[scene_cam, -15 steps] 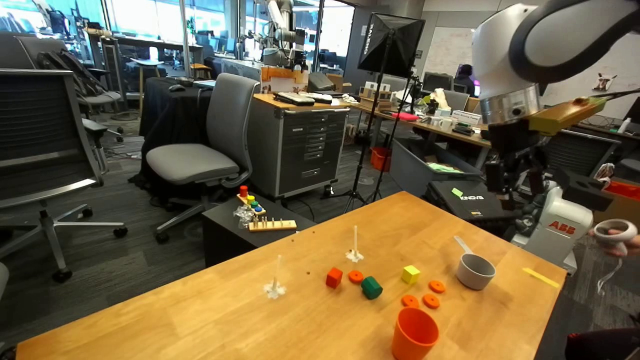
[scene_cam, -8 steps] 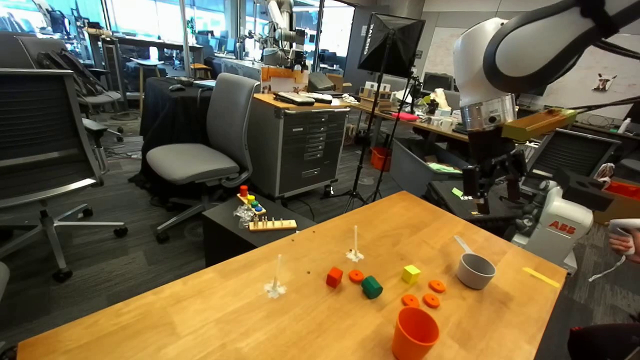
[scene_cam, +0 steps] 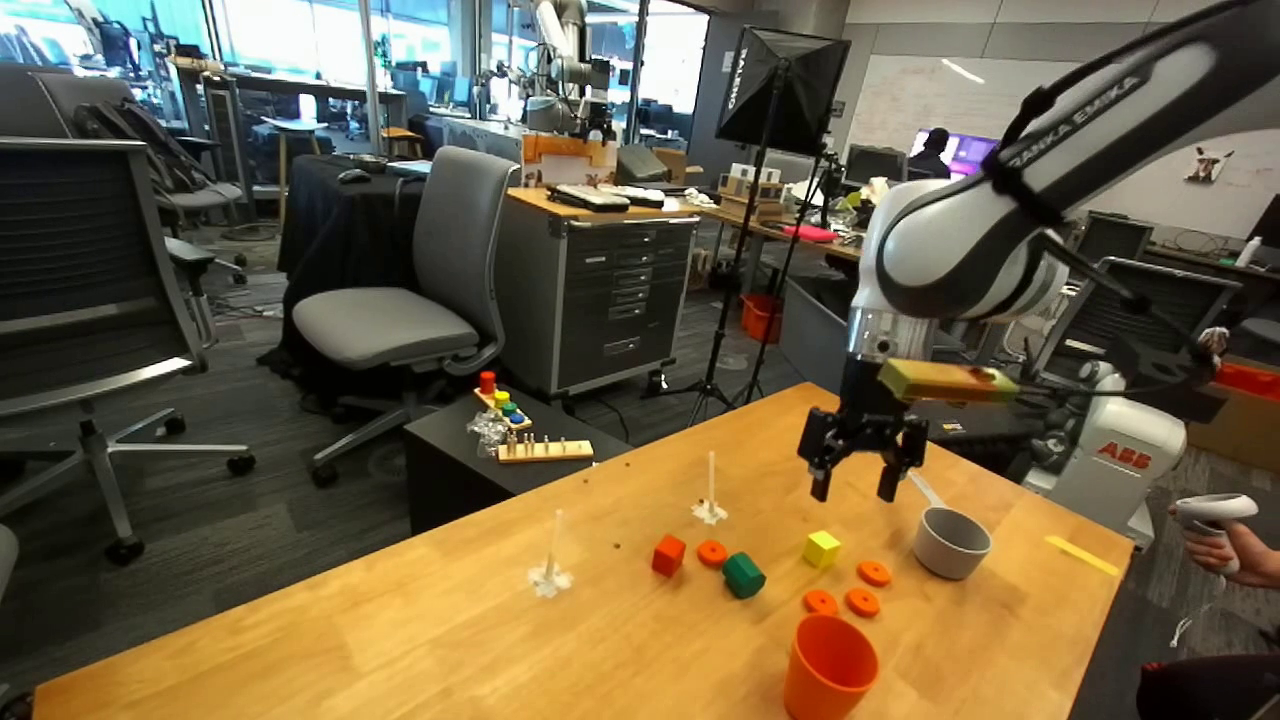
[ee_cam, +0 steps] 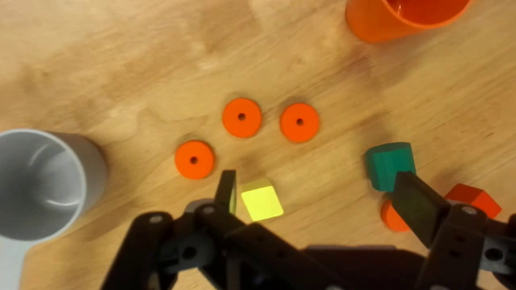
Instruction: Take the yellow, green and orange blocks one at a time and place them in the gray pot
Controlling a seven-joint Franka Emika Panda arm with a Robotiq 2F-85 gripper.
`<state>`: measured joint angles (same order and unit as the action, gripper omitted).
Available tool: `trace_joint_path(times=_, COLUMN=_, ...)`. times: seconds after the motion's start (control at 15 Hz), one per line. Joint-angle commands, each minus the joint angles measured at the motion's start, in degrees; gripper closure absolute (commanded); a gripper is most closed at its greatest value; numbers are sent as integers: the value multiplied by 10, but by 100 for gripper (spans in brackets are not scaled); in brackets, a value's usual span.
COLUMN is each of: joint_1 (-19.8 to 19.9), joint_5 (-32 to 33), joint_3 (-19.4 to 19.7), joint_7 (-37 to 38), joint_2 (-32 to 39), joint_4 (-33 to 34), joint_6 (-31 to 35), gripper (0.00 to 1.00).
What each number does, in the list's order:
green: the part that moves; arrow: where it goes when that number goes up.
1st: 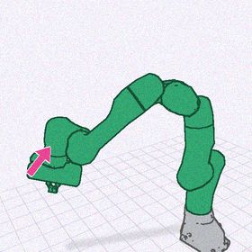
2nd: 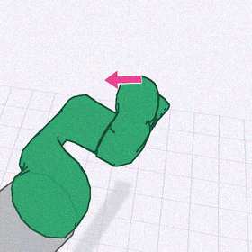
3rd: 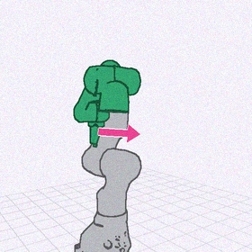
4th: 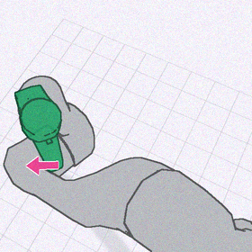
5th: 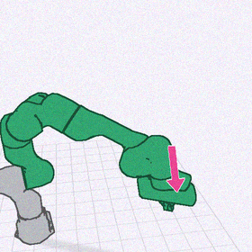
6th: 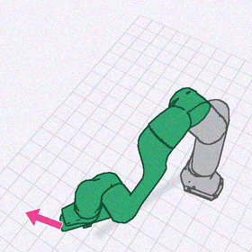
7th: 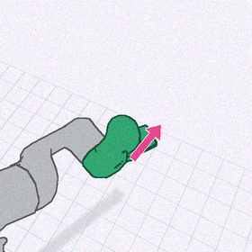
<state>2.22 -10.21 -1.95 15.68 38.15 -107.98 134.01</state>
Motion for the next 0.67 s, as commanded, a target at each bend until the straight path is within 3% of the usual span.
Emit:
trace_joint_path(times=0.0, joint_1=-8, joint_5=-28, joint_3=-7, joint_7=-14, joint_2=88, joint_4=77, joint_6=17, gripper=0)
trace_joint_path(times=0.6, joint_1=-33, joint_5=11, joint_3=49, joint_7=36, joint_2=113, joint_4=155, joint_6=-86, gripper=0)
